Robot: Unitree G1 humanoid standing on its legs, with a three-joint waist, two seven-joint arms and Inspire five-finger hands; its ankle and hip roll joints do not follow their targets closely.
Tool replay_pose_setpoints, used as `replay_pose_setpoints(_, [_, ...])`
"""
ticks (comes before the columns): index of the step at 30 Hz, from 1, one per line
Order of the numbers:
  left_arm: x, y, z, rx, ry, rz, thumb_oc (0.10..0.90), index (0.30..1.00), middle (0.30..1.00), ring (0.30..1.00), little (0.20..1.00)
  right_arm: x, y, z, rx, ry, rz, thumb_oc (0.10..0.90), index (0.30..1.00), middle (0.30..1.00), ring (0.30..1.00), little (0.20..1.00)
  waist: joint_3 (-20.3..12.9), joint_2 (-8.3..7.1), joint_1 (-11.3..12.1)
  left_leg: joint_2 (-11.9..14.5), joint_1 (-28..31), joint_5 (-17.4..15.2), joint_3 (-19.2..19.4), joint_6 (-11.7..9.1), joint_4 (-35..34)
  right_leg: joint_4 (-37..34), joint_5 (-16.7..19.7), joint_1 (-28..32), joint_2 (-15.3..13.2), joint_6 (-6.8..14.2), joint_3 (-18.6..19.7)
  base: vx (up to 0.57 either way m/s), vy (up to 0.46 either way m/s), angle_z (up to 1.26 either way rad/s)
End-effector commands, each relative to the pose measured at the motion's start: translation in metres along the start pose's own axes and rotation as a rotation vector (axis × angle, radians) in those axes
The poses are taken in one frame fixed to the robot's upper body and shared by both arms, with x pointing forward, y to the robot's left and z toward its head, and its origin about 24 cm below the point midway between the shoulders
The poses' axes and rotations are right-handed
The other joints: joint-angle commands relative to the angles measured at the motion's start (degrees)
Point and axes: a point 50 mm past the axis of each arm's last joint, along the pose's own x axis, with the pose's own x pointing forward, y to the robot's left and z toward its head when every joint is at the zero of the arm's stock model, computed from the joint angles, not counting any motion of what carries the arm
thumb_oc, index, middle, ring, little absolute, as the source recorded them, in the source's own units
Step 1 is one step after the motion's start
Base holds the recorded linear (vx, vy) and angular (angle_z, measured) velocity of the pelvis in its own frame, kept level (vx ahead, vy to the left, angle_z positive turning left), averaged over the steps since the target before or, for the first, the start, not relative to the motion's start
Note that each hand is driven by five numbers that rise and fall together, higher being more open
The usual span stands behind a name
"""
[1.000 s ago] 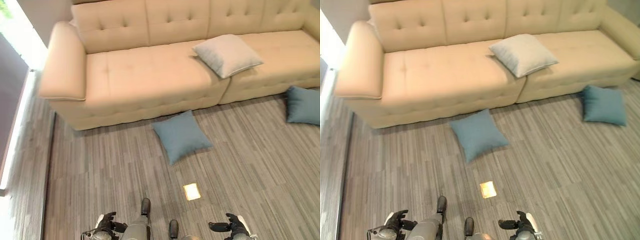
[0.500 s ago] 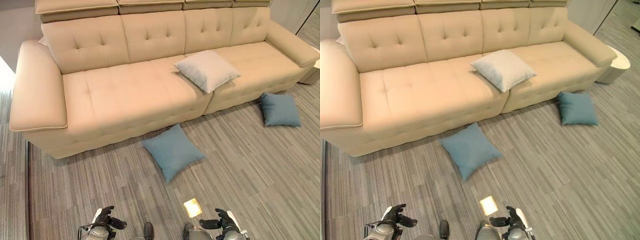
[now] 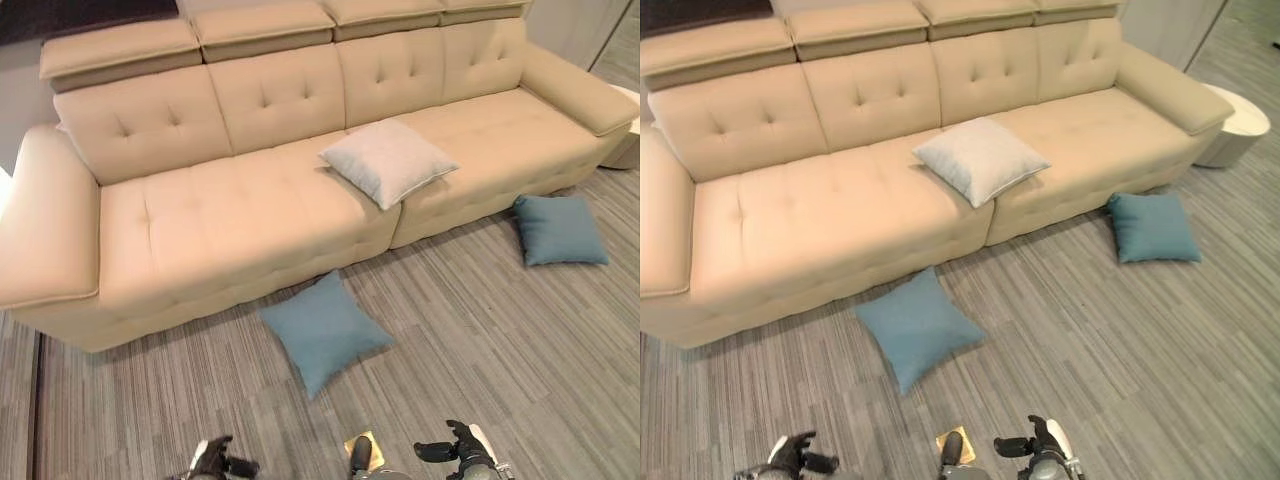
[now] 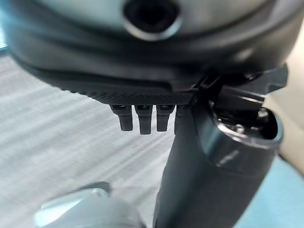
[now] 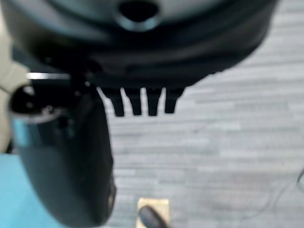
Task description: Pick up all the scattered cushions and arrange them neatly on the sofa.
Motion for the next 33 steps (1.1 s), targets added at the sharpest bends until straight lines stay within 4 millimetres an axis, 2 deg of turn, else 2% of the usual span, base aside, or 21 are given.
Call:
replay_pose_setpoints(1, [0.001,-0.004,0.014,0.030,-0.058,-0.009,0.800,0.900,0.900,0.900,0.900,0.005,-0.023,0.000,-0.006,-0.007,-0.073,0.800,0.900,0.900,0.900,0.900,3.13,-0.10,-0.61,-1.49,-1.30,-3.05,1.59,4.52,-5.39,4.42,-5.40,1.27,-1.68,5.18,1.84,0.14,-0.073,0.11])
replay_pose_setpoints(2, [0.001,-0.005,0.015,0.037,-0.065,-0.015,0.800,0.900,0.900,0.900,0.900,0.005,-0.025,-0.002,-0.003,0.000,-0.078,0.800,0.900,0.900,0.900,0.900,2.89,-0.10,-0.52,-4.40,-2.74,-5.07,1.71,5.49,-8.92,3.55,-5.92,2.03,-1.36,5.71,1.98,0.14,-0.036,0.12])
replay_pose_setpoints(3, [0.001,-0.006,0.015,0.038,-0.065,-0.018,0.800,0.900,0.900,0.900,0.900,0.005,-0.025,-0.003,-0.005,0.002,-0.078,0.800,0.900,0.900,0.900,0.900,2.76,0.06,-0.42,-5.04,-2.59,-5.01,1.98,5.64,-11.08,3.21,-6.08,2.43,-1.06,5.84,2.11,0.20,-0.030,0.03])
replay_pose_setpoints(6, [0.001,-0.005,0.015,0.040,-0.066,-0.017,0.800,0.900,0.900,0.900,0.900,0.005,-0.024,-0.004,-0.006,0.007,-0.081,0.800,0.900,0.900,0.900,0.900,2.32,0.69,0.27,-7.59,-4.71,-1.71,2.43,5.81,-17.76,2.42,-7.10,3.98,0.56,6.21,3.08,0.13,0.006,0.07])
replay_pose_setpoints(7, [0.001,-0.005,0.015,0.040,-0.066,-0.017,0.800,0.900,0.900,0.900,0.900,0.005,-0.024,-0.004,-0.006,0.007,-0.081,0.800,0.900,0.900,0.900,0.900,2.16,0.67,0.20,-7.64,-4.87,-1.52,2.38,5.82,-17.90,2.40,-7.03,3.79,0.53,6.22,3.01,0.14,0.026,0.10])
replay_pose_setpoints(8, [0.001,-0.005,0.014,0.046,-0.065,-0.020,0.800,0.900,0.900,0.900,0.900,0.004,-0.023,-0.006,-0.011,0.010,-0.080,0.800,0.900,0.900,0.900,0.900,2.07,0.92,0.44,-7.89,-6.29,-0.19,4.17,6.04,-18.46,2.37,-7.99,4.93,1.40,6.06,3.36,0.15,0.055,0.07])
replay_pose_setpoints(11, [0.000,-0.003,0.009,0.043,-0.051,-0.017,0.800,0.900,0.900,0.900,0.900,0.003,-0.019,-0.008,-0.008,0.016,-0.067,0.800,0.900,0.900,0.900,0.900,1.68,0.89,0.78,-7.40,-4.53,-0.32,6.22,6.55,-20.34,2.87,-8.80,5.88,1.90,6.12,4.23,0.15,0.072,-0.02])
replay_pose_setpoints(12, [-0.001,-0.003,0.003,0.039,-0.036,-0.016,0.800,0.900,0.900,0.900,0.900,0.001,-0.016,-0.011,-0.021,0.023,-0.058,0.800,0.900,0.900,0.900,0.900,0.92,0.70,1.22,-8.46,-3.16,-0.71,4.97,7.20,-21.48,3.62,-9.26,6.52,1.53,6.67,4.38,0.25,0.141,-0.21])
replay_pose_setpoints(17, [-0.001,0.001,-0.004,0.032,-0.013,-0.008,0.800,0.900,0.900,0.900,0.900,0.000,-0.010,-0.012,-0.036,0.024,-0.035,0.800,0.900,0.900,0.900,0.900,-0.54,0.30,1.73,-8.85,-0.42,-1.93,5.69,8.89,-23.92,8.39,-9.73,5.88,-0.51,8.79,3.36,0.15,0.113,-0.17])
replay_pose_setpoints(18, [-0.001,0.003,-0.004,0.027,-0.013,-0.001,0.800,0.900,0.900,0.900,0.900,0.000,-0.009,-0.010,-0.041,0.017,-0.029,0.800,0.900,0.900,0.900,0.900,-0.57,0.34,1.91,-8.96,0.37,-2.42,5.66,9.47,-24.18,11.44,-9.46,4.67,-1.44,9.70,3.06,0.09,0.129,0.05])
replay_pose_setpoints(19, [0.000,0.008,-0.002,0.018,-0.016,0.017,0.800,0.900,0.900,0.900,0.900,0.001,-0.008,-0.006,-0.054,0.007,-0.025,0.800,0.900,0.900,0.900,0.900,0.28,0.56,2.15,-9.15,1.79,-3.12,5.59,10.52,-24.40,18.28,-7.77,1.78,-3.52,11.60,2.34,0.12,0.152,0.02])
replay_pose_setpoints(20, [0.000,0.011,-0.001,0.017,-0.019,0.025,0.800,0.900,0.900,0.900,0.900,0.001,-0.008,-0.004,-0.057,0.001,-0.023,0.800,0.900,0.900,0.900,0.900,0.71,0.65,2.14,-9.24,2.16,-3.25,5.32,10.94,-24.21,21.19,-6.82,0.55,-4.25,12.31,2.29,0.07,0.106,-0.02])
replay_pose_setpoints(21, [0.000,0.011,-0.001,0.017,-0.019,0.025,0.800,0.900,0.900,0.900,0.900,0.001,-0.008,-0.004,-0.057,0.001,-0.023,0.800,0.900,0.900,0.900,0.900,0.51,0.71,2.14,-9.16,1.92,-3.18,5.32,10.93,-24.21,21.04,-6.66,0.37,-4.15,12.27,2.28,0.04,0.051,0.00])
replay_pose_setpoints(22, [0.001,0.013,0.000,0.016,-0.023,0.031,0.800,0.900,0.900,0.900,0.900,0.002,-0.008,-0.001,-0.052,-0.010,-0.024,0.800,0.900,0.900,0.900,0.900,1.19,0.85,1.99,-9.41,2.27,-3.40,4.93,11.42,-23.84,24.13,-5.48,-0.82,-4.87,12.97,2.58,0.08,0.046,0.12])
replay_pose_setpoints(23, [0.001,0.015,-0.001,0.010,-0.020,0.038,0.800,0.900,0.900,0.900,0.900,0.002,-0.007,0.001,-0.044,-0.016,-0.022,0.800,0.900,0.900,0.900,0.900,1.52,1.32,1.82,-9.47,3.26,-3.76,4.01,11.72,-24.18,26.25,-5.15,-2.40,-5.37,12.48,3.52,0.08,0.046,0.16])
replay_pose_setpoints(26, [0.001,0.015,-0.001,0.010,-0.021,0.038,0.800,0.900,0.900,0.900,0.900,0.002,-0.007,0.001,-0.044,-0.016,-0.023,0.800,0.900,0.900,0.900,0.900,1.33,1.40,1.82,-9.37,3.04,-3.68,4.00,11.69,-24.19,26.05,-4.96,-2.54,-5.25,12.43,3.49,0.07,-0.016,0.17])
replay_pose_setpoints(27, [0.000,0.015,-0.003,0.015,-0.015,0.040,0.800,0.900,0.900,0.900,0.900,0.002,-0.007,0.004,-0.050,-0.029,-0.022,0.800,0.900,0.900,0.900,0.900,1.43,1.67,1.43,-9.31,4.48,-4.36,2.24,11.36,-24.89,21.15,-6.06,-3.86,-5.53,10.96,5.21,0.19,-0.095,0.20])
replay_pose_setpoints(30, [0.001,0.014,-0.003,0.031,-0.017,0.040,0.800,0.900,0.900,0.900,0.900,0.003,-0.009,0.007,-0.054,-0.040,-0.024,0.800,0.900,0.900,0.900,0.900,1.60,1.10,0.74,-9.67,4.70,-4.81,0.78,10.95,-24.80,15.27,-3.92,-6.05,-4.65,11.13,8.67,0.13,-0.105,0.10])
replay_pose_setpoints(31, [0.001,0.014,-0.003,0.031,-0.017,0.040,0.800,0.900,0.900,0.900,0.900,0.003,-0.009,0.007,-0.054,-0.039,-0.024,0.800,0.900,0.900,0.900,0.900,1.66,1.15,0.76,-9.63,4.80,-4.87,0.78,10.94,-24.80,15.20,-3.91,-5.92,-4.60,11.12,8.66,0.08,-0.088,0.26])
replay_pose_setpoints(33, [0.001,0.014,0.000,0.042,-0.023,0.038,0.800,0.900,0.900,0.900,0.900,0.003,-0.010,0.008,-0.057,-0.041,-0.022,0.800,0.900,0.900,0.900,0.900,2.21,0.43,-0.03,-9.85,5.49,-5.11,-0.84,10.36,-24.87,11.53,-2.06,-7.03,-3.36,11.40,12.49,0.12,-0.149,0.28])
